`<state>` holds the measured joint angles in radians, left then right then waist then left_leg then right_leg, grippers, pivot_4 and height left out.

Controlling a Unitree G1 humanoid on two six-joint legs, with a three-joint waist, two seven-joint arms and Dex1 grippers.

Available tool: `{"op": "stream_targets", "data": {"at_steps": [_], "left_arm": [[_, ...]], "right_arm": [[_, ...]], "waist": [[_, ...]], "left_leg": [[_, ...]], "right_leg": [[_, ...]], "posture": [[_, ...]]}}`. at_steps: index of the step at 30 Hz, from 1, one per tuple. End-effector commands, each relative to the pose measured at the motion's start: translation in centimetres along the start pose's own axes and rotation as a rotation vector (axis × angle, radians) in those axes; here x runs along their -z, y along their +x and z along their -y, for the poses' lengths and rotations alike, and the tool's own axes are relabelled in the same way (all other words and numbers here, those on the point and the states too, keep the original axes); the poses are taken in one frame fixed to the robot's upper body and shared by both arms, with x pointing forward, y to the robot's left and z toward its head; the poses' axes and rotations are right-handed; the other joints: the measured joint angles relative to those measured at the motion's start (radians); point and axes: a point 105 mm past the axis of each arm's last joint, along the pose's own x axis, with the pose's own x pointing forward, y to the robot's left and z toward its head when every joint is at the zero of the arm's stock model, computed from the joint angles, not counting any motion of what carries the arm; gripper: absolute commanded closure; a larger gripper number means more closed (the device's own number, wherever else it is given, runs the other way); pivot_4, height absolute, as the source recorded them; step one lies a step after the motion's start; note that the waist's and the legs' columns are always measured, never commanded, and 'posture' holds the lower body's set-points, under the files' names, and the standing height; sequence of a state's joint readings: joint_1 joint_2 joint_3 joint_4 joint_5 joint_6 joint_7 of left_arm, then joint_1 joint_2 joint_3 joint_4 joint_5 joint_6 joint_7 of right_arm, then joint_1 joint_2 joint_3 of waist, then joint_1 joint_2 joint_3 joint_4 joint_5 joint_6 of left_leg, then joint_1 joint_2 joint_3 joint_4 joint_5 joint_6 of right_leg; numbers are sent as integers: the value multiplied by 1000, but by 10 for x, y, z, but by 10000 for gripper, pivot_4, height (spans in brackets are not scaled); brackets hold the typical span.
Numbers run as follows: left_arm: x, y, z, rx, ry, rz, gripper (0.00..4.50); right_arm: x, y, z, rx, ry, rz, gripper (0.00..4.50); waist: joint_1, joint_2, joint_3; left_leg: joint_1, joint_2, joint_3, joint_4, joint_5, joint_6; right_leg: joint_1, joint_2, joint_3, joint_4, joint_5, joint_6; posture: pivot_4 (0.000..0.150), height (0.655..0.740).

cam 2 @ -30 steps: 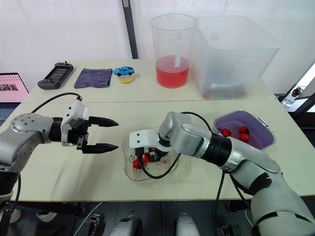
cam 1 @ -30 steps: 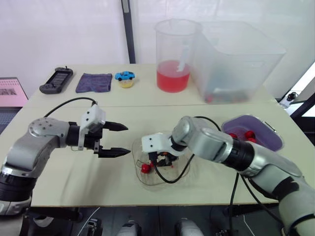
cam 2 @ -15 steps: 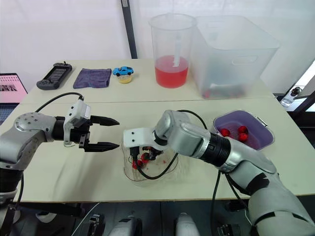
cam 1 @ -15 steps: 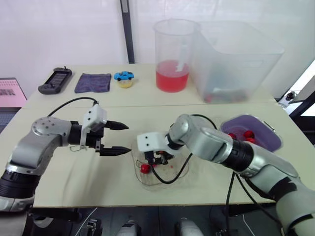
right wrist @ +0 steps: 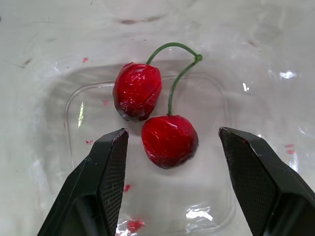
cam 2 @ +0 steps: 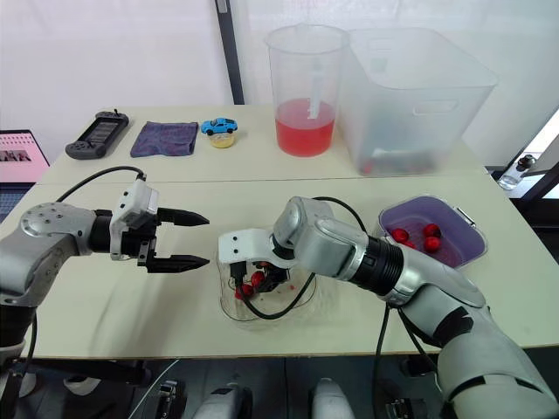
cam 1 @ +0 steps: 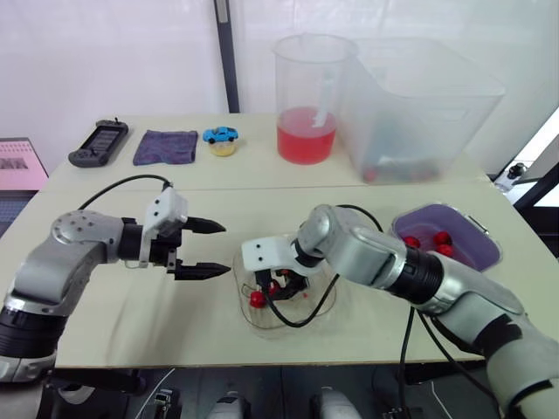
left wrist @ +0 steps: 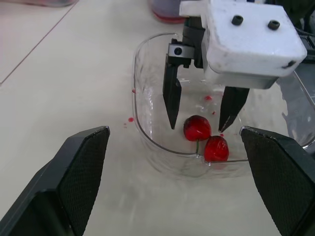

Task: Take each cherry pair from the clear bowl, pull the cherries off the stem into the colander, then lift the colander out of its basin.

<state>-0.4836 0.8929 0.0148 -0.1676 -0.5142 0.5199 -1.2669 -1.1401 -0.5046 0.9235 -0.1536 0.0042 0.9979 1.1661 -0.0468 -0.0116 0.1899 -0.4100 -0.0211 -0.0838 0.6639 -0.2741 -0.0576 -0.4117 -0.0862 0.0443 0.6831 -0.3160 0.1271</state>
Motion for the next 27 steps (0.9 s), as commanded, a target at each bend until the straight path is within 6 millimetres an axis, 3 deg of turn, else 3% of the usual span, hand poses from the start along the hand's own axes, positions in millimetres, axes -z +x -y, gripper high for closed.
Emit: {"op": "stream_targets", "data": {"at_steps": [1, 4, 8, 17, 22, 25, 27], "left_arm": [[-11, -3, 0, -10, 45, 14, 0], [-13, -3, 1, -4, 42, 22, 0], [-14, -4, 1, -4, 41, 24, 0], [-15, -2, -2, -6, 39, 31, 0], [-15, 0, -2, 4, 42, 30, 0], [-15, 1, -3, 8, 44, 30, 0], [-15, 2, -3, 11, 45, 32, 0]], "right_arm": [[-5, -2, 1, 8, -13, 7, 26367], [-5, -1, 0, 2, -18, 6, 41455], [-6, -4, 1, 5, -25, 8, 41455], [-13, -36, 13, 71, -10, 62, 41455], [-5, -45, 6, 61, 9, 55, 41455], [2, -39, -1, 29, 32, 43, 32335], [3, -35, -3, 24, 33, 43, 22717]], "waist": [[0, 0, 0], [1, 0, 0], [0, 0, 0], [1, 0, 0], [1, 0, 0], [1, 0, 0], [1, 0, 0]], "left_leg": [[0, 0, 0, 0, 0, 0], [0, 0, 0, 0, 0, 0], [0, 0, 0, 0, 0, 0], [0, 0, 0, 0, 0, 0], [0, 0, 0, 0, 0, 0], [0, 0, 0, 0, 0, 0], [0, 0, 0, 0, 0, 0]], "right_leg": [[0, 0, 0, 0, 0, 0], [0, 0, 0, 0, 0, 0], [0, 0, 0, 0, 0, 0], [0, 0, 0, 0, 0, 0], [0, 0, 0, 0, 0, 0], [0, 0, 0, 0, 0, 0], [0, 0, 0, 0, 0, 0]], "posture": [[1500, 7337], [1500, 7337], [1500, 7337], [1500, 7337], [1500, 7337], [1500, 7337], [1500, 7337]]}}
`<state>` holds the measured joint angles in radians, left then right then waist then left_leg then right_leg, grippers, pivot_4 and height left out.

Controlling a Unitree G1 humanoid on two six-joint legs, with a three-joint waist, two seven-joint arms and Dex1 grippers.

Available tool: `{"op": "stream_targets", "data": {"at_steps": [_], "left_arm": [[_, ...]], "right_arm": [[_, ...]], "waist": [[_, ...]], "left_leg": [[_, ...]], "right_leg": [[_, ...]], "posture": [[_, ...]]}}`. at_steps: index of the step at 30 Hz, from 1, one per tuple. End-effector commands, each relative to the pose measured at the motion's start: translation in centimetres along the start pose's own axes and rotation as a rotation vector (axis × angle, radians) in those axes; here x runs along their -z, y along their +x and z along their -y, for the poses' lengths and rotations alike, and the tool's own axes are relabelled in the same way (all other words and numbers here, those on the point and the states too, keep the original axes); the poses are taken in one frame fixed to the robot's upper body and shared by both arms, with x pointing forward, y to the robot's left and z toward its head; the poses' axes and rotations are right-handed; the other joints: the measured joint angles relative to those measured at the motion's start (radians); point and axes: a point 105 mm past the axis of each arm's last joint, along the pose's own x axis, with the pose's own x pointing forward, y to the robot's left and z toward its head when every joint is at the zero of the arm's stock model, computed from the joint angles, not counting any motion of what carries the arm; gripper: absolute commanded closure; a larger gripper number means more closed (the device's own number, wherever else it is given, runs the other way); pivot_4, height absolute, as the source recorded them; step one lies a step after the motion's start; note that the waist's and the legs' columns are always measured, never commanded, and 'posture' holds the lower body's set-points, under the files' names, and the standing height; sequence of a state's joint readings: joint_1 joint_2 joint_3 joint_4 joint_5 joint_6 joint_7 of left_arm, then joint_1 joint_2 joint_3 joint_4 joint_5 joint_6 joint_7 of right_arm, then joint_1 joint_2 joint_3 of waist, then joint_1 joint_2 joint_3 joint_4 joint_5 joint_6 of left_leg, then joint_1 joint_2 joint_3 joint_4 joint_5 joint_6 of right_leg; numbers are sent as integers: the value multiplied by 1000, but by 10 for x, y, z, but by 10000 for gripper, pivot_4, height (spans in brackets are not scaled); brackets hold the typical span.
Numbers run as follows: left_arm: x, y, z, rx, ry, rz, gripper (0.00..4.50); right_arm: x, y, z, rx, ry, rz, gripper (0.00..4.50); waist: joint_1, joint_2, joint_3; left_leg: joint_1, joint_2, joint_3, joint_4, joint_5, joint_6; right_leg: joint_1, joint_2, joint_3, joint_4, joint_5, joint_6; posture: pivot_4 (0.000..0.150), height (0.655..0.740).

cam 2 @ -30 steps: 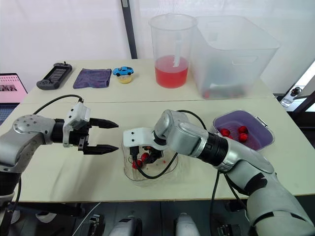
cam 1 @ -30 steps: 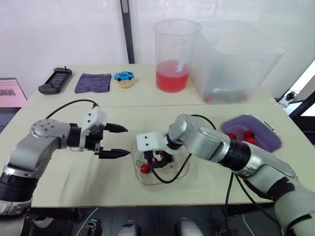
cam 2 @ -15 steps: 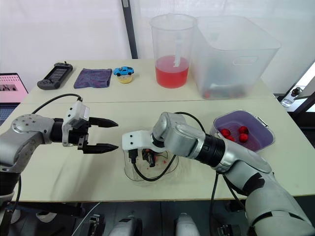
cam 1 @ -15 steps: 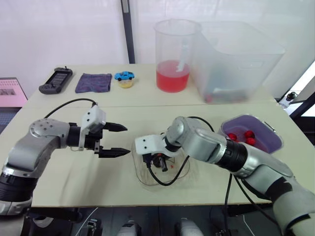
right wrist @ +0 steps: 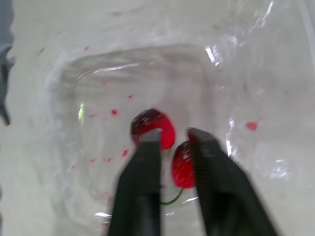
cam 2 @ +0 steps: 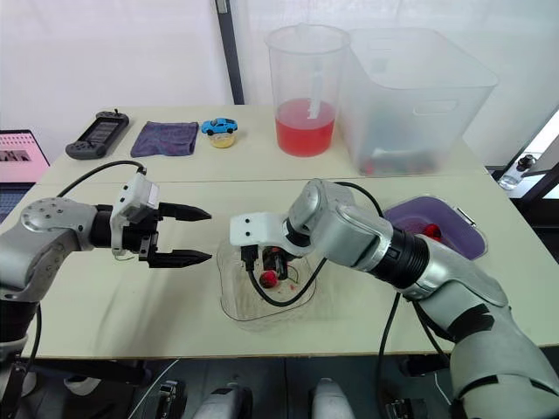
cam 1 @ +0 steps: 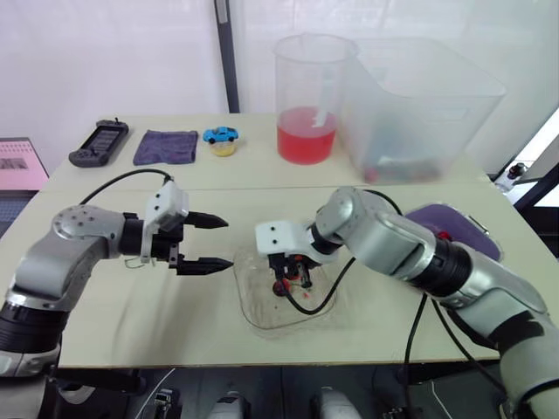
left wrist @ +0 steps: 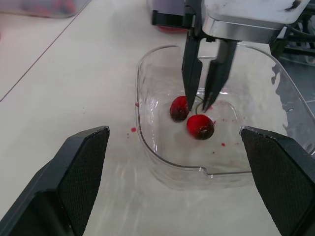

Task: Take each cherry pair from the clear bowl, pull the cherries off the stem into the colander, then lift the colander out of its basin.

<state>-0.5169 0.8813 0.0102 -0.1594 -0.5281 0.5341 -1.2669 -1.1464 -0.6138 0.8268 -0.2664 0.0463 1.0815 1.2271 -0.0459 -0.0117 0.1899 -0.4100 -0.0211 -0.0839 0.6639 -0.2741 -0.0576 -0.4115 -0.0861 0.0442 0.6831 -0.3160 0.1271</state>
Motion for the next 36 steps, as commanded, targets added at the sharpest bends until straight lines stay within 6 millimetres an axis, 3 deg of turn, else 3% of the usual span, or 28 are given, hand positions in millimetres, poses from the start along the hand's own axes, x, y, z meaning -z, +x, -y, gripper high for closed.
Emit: {"op": "stream_targets", "data": {"at_steps": [1, 17, 23, 27, 36], "left_arm": [[-8, 0, -1, 4, 43, 7, 0], [-9, -2, 1, -9, 47, 4, 0], [-9, -2, 1, -13, 48, 4, 0], [-9, -2, 0, -13, 49, 5, 0], [-9, 1, 1, -9, 50, 6, 0]], "right_arm": [[-6, 1, -4, -4, -29, 23, 19198], [6, 30, -1, -45, -59, -50, 19198], [3, 30, 0, -39, -96, -46, 39018], [-1, 24, 2, -33, -203, -48, 39018], [-5, 11, -7, -122, -699, -100, 39018]], "waist": [[-1, 0, 0], [-1, 0, 0], [-1, 0, 0], [0, 0, 0], [-1, 0, 0]], "left_leg": [[0, 0, 0, 0, 0, 0], [0, 0, 0, 0, 0, 0], [0, 0, 0, 0, 0, 0], [0, 0, 0, 0, 0, 0], [0, 0, 0, 0, 0, 0]], "right_leg": [[0, 0, 0, 0, 0, 0], [0, 0, 0, 0, 0, 0], [0, 0, 0, 0, 0, 0], [0, 0, 0, 0, 0, 0], [0, 0, 0, 0, 0, 0]], "posture": [[1500, 7337], [1500, 7337], [1500, 7337], [1500, 7337], [1500, 7337]]}}
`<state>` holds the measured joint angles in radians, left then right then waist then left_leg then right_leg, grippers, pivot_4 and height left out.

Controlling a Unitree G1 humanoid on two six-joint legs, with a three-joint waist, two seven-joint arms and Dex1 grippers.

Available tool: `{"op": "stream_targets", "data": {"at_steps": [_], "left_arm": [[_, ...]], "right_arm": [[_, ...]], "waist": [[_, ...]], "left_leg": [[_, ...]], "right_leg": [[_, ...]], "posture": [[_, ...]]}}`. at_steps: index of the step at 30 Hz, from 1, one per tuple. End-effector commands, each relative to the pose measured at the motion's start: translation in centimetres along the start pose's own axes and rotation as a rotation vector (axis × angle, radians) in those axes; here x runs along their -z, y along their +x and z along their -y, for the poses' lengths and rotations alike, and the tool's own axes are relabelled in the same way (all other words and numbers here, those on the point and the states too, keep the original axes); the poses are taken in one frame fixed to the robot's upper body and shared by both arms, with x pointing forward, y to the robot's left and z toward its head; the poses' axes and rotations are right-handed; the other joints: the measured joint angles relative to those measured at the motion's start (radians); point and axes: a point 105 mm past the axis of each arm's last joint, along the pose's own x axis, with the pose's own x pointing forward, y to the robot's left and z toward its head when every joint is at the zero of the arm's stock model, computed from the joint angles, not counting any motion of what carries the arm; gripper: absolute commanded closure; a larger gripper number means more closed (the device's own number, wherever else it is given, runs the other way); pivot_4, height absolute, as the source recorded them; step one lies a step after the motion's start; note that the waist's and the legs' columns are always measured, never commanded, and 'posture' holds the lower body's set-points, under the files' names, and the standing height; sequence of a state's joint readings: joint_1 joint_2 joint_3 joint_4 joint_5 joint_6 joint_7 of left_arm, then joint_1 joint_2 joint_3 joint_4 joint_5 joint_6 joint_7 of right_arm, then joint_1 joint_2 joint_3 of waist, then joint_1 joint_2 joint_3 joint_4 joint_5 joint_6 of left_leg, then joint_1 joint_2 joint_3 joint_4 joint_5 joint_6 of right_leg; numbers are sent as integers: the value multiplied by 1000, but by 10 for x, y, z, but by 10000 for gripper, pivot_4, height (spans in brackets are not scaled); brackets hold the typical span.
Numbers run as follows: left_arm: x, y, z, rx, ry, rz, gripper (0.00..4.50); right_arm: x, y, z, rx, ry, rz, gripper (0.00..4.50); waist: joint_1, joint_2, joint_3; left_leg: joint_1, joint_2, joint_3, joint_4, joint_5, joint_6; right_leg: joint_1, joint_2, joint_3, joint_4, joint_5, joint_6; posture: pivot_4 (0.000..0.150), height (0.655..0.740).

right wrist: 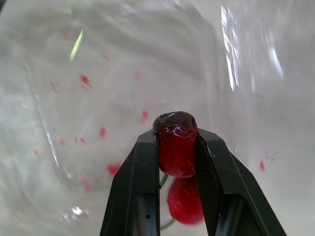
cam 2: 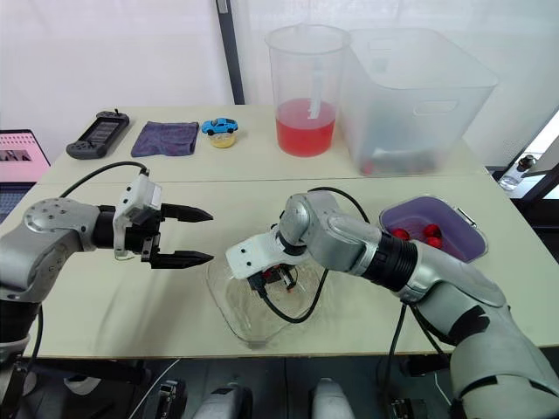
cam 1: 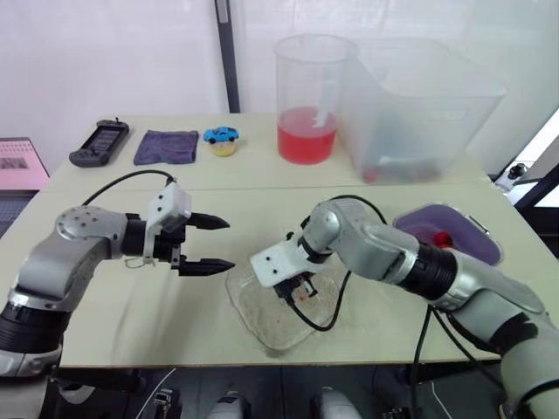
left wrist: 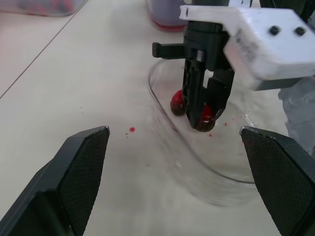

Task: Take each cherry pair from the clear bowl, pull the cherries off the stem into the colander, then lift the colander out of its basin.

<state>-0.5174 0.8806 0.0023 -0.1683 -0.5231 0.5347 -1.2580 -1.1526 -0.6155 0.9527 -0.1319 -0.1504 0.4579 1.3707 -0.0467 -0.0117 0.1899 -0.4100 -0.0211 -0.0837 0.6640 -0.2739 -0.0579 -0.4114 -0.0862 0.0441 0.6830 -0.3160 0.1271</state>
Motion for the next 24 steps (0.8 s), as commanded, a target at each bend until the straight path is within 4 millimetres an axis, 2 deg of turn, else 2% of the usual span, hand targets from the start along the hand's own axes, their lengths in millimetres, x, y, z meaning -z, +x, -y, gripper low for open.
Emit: {"op": "stream_targets", "data": {"at_steps": [1, 8, 11, 15, 18, 24], "left_arm": [[-9, -1, 1, -8, 43, 13, 0], [-8, -2, 4, -20, 36, 12, 0], [-8, -2, 3, -22, 36, 12, 0], [-8, -1, 3, -19, 40, 11, 0], [-7, 0, 2, -15, 43, 9, 0], [-6, 1, 2, -9, 47, 5, 0]], "right_arm": [[-4, -10, 1, -19, -178, -33, 39018], [-6, -21, 8, -9, -167, -39, 39018], [1, -25, 12, 10, -110, -76, 39018], [17, -28, 23, 73, 90, -116, 39018], [28, -31, 23, 90, 193, -145, 39018], [42, -34, 16, 93, 276, -183, 39018]], "waist": [[0, 0, 0], [1, 0, 0], [1, 0, 0], [2, 0, 0], [3, 0, 0], [2, 0, 0]], "left_leg": [[0, 0, 0, 0, 0, 0], [0, 0, 0, 0, 1, -1], [0, 0, 0, 0, 1, -1], [0, 0, 0, 0, 1, -2], [0, 0, 0, 0, 1, -2], [0, 0, 0, 0, 1, -2]], "right_leg": [[0, 0, 0, 0, 0, 0], [0, 0, 0, 0, 0, 0], [0, 0, 0, 0, 0, 0], [0, 0, 0, 0, 0, 0], [0, 0, 0, 0, 0, 0], [0, 0, 0, 0, 0, 0]], "posture": [[1500, 7337], [1500, 7337], [1500, 7337], [1500, 7337], [1500, 7337], [1500, 7337]]}}
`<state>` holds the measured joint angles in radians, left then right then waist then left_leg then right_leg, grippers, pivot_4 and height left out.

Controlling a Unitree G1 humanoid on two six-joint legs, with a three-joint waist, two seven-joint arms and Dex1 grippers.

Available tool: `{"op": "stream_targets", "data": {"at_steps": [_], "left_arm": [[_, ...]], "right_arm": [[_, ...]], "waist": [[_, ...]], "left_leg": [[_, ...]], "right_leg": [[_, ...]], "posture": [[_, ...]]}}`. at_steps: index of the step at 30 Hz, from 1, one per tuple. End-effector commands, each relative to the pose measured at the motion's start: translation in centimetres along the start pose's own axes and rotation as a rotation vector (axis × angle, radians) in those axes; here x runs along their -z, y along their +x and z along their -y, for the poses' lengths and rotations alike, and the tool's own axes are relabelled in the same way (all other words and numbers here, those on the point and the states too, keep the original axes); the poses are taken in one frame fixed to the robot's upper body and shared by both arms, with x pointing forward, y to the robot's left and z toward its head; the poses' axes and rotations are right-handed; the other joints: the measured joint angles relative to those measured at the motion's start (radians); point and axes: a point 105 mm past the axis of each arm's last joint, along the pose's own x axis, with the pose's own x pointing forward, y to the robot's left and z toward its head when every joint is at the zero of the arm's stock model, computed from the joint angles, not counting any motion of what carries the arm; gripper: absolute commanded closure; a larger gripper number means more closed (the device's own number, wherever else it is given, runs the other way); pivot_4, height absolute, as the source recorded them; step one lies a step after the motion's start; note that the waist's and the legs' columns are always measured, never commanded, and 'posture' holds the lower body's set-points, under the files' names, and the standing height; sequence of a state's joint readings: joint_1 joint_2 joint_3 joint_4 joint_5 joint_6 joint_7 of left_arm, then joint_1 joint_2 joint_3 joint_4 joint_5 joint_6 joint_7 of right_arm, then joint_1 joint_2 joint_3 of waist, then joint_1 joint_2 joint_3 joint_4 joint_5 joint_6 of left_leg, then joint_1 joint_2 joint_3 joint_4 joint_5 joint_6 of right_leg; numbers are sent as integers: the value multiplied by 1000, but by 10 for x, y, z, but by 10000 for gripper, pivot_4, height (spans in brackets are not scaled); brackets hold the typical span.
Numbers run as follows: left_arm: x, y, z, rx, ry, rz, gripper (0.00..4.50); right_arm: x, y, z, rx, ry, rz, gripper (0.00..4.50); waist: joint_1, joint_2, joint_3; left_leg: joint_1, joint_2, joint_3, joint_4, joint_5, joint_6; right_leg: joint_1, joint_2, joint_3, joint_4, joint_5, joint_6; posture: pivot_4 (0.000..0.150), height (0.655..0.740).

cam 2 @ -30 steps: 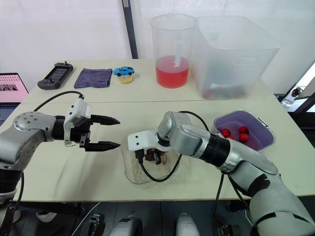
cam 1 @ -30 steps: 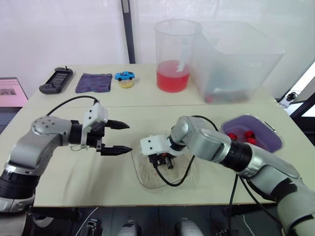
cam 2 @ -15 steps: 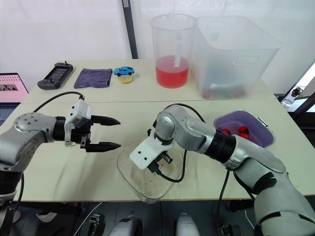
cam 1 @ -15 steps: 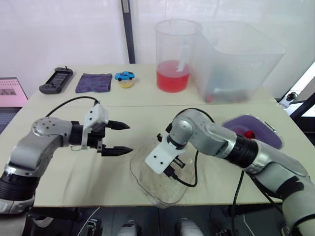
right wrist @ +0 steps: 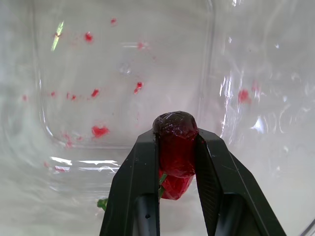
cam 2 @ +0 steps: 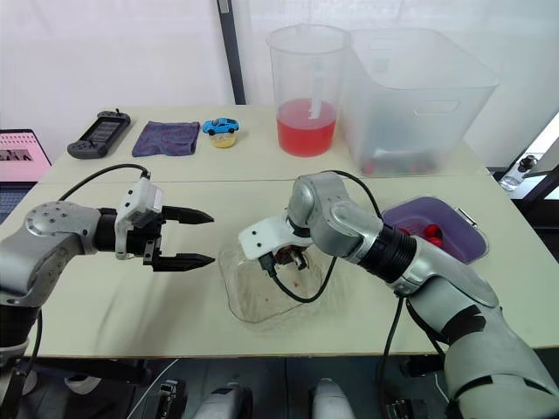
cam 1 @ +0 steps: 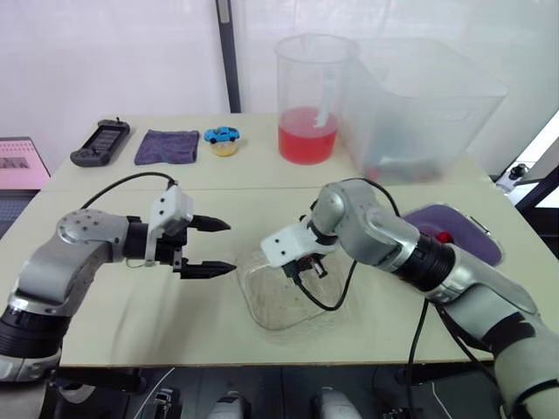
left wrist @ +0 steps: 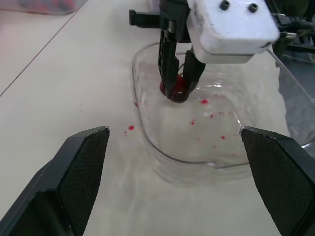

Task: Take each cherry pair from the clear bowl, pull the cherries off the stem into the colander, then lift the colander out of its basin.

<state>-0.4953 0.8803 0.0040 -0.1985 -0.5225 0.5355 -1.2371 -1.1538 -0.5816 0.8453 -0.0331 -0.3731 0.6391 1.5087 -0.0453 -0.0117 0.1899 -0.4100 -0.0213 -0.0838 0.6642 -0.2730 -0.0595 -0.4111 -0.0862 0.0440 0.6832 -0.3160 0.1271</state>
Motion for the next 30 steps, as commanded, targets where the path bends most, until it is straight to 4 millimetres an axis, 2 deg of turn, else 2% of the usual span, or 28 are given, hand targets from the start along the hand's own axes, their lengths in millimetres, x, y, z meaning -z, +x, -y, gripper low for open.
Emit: {"op": "stream_targets", "data": {"at_steps": [1, 4, 6, 13, 18, 22, 25, 26, 27, 30], "left_arm": [[-7, -1, -2, -2, 41, 10, 0], [-6, -1, -2, -1, 44, 9, 0], [-6, -1, -2, -1, 44, 9, 0], [-3, -2, -3, -4, 40, 5, 0], [-3, -2, -3, -6, 42, 3, 0], [-3, -3, -2, -10, 41, -1, 0], [-1, -4, -1, -10, 37, -3, 0], [-1, -3, -1, -10, 36, -5, 0], [-1, -3, -1, -9, 37, -5, 0], [-1, -3, -2, -7, 38, -4, 0]], "right_arm": [[5, -13, 4, 42, 34, -9, 39018], [6, -13, 2, 44, 42, -10, 39018], [-3, -14, 3, 56, 21, 31, 39018], [-34, -17, 1, 46, -224, 93, 39018], [-36, -4, 2, 33, -348, 45, 39018], [-37, 0, 4, 37, -374, 48, 21560], [-35, -6, 2, 34, -377, 57, 8806], [-34, -9, 2, 35, -375, 63, 3204], [-34, -12, 1, 37, -368, 70, 284], [-33, -26, 0, 37, -297, 120, 284]], "waist": [[0, 0, 0], [0, 0, 0], [0, 0, 0], [-2, 0, 0], [0, 0, 0], [-1, 0, 0], [-1, 0, 0], [-1, 0, 0], [0, 0, 0], [0, 0, 0]], "left_leg": [[0, 0, 0, 0, 0, 0], [0, 0, 0, 0, 0, 0], [0, 0, 0, 0, 0, 0], [0, 0, 0, 0, 0, 0], [0, 0, 0, 0, 0, 0], [0, 0, 0, 0, 0, -1], [0, 0, 0, 0, 1, -2], [0, 0, 0, 0, 1, -2], [0, 0, 0, 0, 1, -2], [0, 0, 0, 0, 1, -1]], "right_leg": [[0, 0, 0, 0, 0, 0], [0, 0, 0, 0, 0, 0], [0, 0, 0, 0, 0, 0], [0, 0, 0, 0, 0, 0], [0, 0, 0, 0, 0, 0], [0, 0, 0, 0, 0, 0], [0, 0, 0, 0, 0, 0], [0, 0, 0, 0, 0, 0], [0, 0, 0, 0, 0, 0], [0, 0, 0, 0, 0, 0]], "posture": [[1500, 7337], [1500, 7337], [1500, 7337], [1500, 7337], [1500, 7337], [1500, 7337], [1500, 7337], [1500, 7337], [1500, 7337], [1500, 7337]]}}
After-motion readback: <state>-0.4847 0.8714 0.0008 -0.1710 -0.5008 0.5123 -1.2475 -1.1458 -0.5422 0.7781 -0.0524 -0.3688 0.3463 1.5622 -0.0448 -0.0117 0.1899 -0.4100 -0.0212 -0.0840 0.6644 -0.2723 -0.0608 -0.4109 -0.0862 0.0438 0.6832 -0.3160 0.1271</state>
